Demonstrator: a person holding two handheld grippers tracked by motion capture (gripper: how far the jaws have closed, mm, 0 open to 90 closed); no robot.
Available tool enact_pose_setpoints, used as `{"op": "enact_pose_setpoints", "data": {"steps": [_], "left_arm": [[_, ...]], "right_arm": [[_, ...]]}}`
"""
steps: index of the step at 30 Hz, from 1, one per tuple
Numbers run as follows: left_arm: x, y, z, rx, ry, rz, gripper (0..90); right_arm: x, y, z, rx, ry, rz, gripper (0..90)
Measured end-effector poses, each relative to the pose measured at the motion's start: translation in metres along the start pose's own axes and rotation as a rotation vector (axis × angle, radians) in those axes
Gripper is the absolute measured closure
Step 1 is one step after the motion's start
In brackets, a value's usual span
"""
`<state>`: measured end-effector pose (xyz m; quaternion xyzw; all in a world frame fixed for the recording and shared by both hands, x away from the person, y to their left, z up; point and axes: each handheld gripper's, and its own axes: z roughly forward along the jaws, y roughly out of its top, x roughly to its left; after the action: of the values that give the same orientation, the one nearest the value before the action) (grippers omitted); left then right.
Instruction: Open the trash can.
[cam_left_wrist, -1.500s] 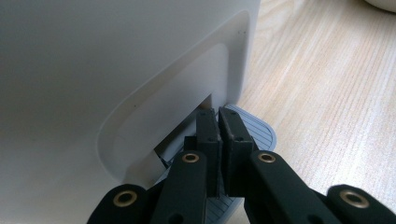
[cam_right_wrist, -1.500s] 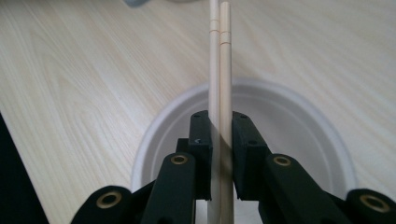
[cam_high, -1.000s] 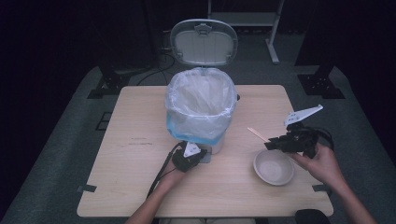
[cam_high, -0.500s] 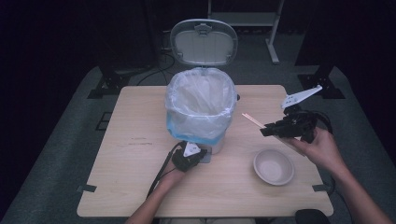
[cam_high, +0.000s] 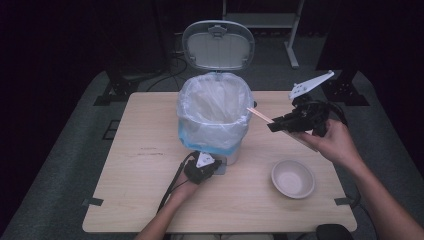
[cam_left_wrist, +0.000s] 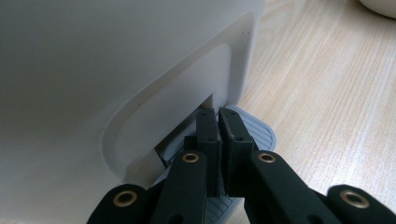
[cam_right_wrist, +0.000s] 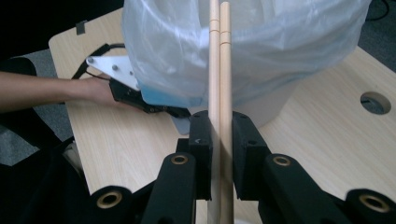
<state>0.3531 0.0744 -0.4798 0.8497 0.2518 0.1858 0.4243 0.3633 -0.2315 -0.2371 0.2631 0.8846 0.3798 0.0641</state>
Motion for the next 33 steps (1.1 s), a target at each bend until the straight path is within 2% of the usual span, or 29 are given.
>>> {"op": "enact_pose_setpoints", "data": {"steps": [10, 14, 23, 33], "left_arm": [[0.0, 0.0, 0.0, 0.002, -0.003, 0.003, 88.1], [0.0, 0.0, 0.0, 0.003, 0.002, 0.007, 88.1], [0.0, 0.0, 0.0, 0.003, -0.001, 0.002, 88.0], [0.0, 0.0, 0.0, 0.003, 0.002, -0.002, 88.0]], "right_arm": [[0.001, 0.03, -0.001, 0.015, 0.006, -0.013, 79.3], [0.001, 0.04, -0.001, 0.01, -0.009, -0.017, 79.2], [-0.002, 0.058, 0.008, 0.011, -0.006, -0.029, 79.3], [0.003, 0.084, 0.015, 0.018, -0.012, -0.072, 79.3]]}}
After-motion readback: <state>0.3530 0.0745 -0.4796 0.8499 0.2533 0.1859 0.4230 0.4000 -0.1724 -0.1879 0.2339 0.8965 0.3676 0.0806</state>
